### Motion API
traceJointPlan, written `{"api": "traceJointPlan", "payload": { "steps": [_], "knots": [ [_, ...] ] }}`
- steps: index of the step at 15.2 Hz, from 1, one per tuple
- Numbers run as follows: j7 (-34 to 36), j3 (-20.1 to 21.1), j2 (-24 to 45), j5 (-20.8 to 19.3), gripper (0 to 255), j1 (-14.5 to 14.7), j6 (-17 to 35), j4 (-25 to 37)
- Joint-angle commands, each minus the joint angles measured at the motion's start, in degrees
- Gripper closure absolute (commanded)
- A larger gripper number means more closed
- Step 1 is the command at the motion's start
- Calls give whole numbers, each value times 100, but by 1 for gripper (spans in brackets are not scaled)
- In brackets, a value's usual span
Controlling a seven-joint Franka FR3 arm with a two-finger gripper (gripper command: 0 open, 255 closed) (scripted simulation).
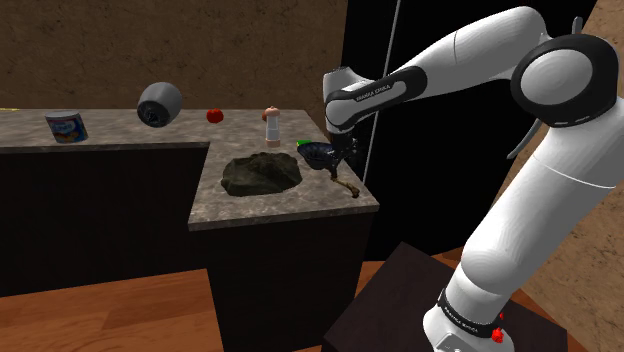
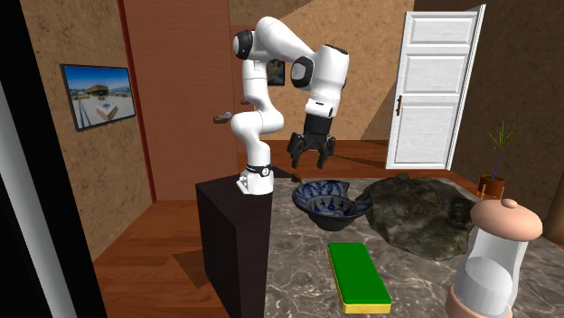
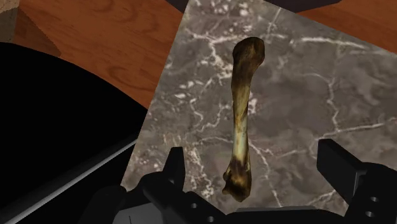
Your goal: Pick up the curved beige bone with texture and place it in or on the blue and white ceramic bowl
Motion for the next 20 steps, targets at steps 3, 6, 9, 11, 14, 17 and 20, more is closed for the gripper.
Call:
{"api": "traceJointPlan", "payload": {
  "steps": [3,6,9,11,14,17,20],
  "knots": [
    [14,-33,117,-38,0,-30,314,-190],
    [21,-44,155,-54,0,-41,436,-272],
    [21,-45,156,-54,0,-41,436,-272],
    [21,-45,156,-54,0,-41,436,-272],
    [21,-45,155,-54,255,-41,435,-272],
    [21,-45,155,-54,255,-41,435,-272],
    [22,-44,158,-54,255,-41,437,-272]
  ]
}}
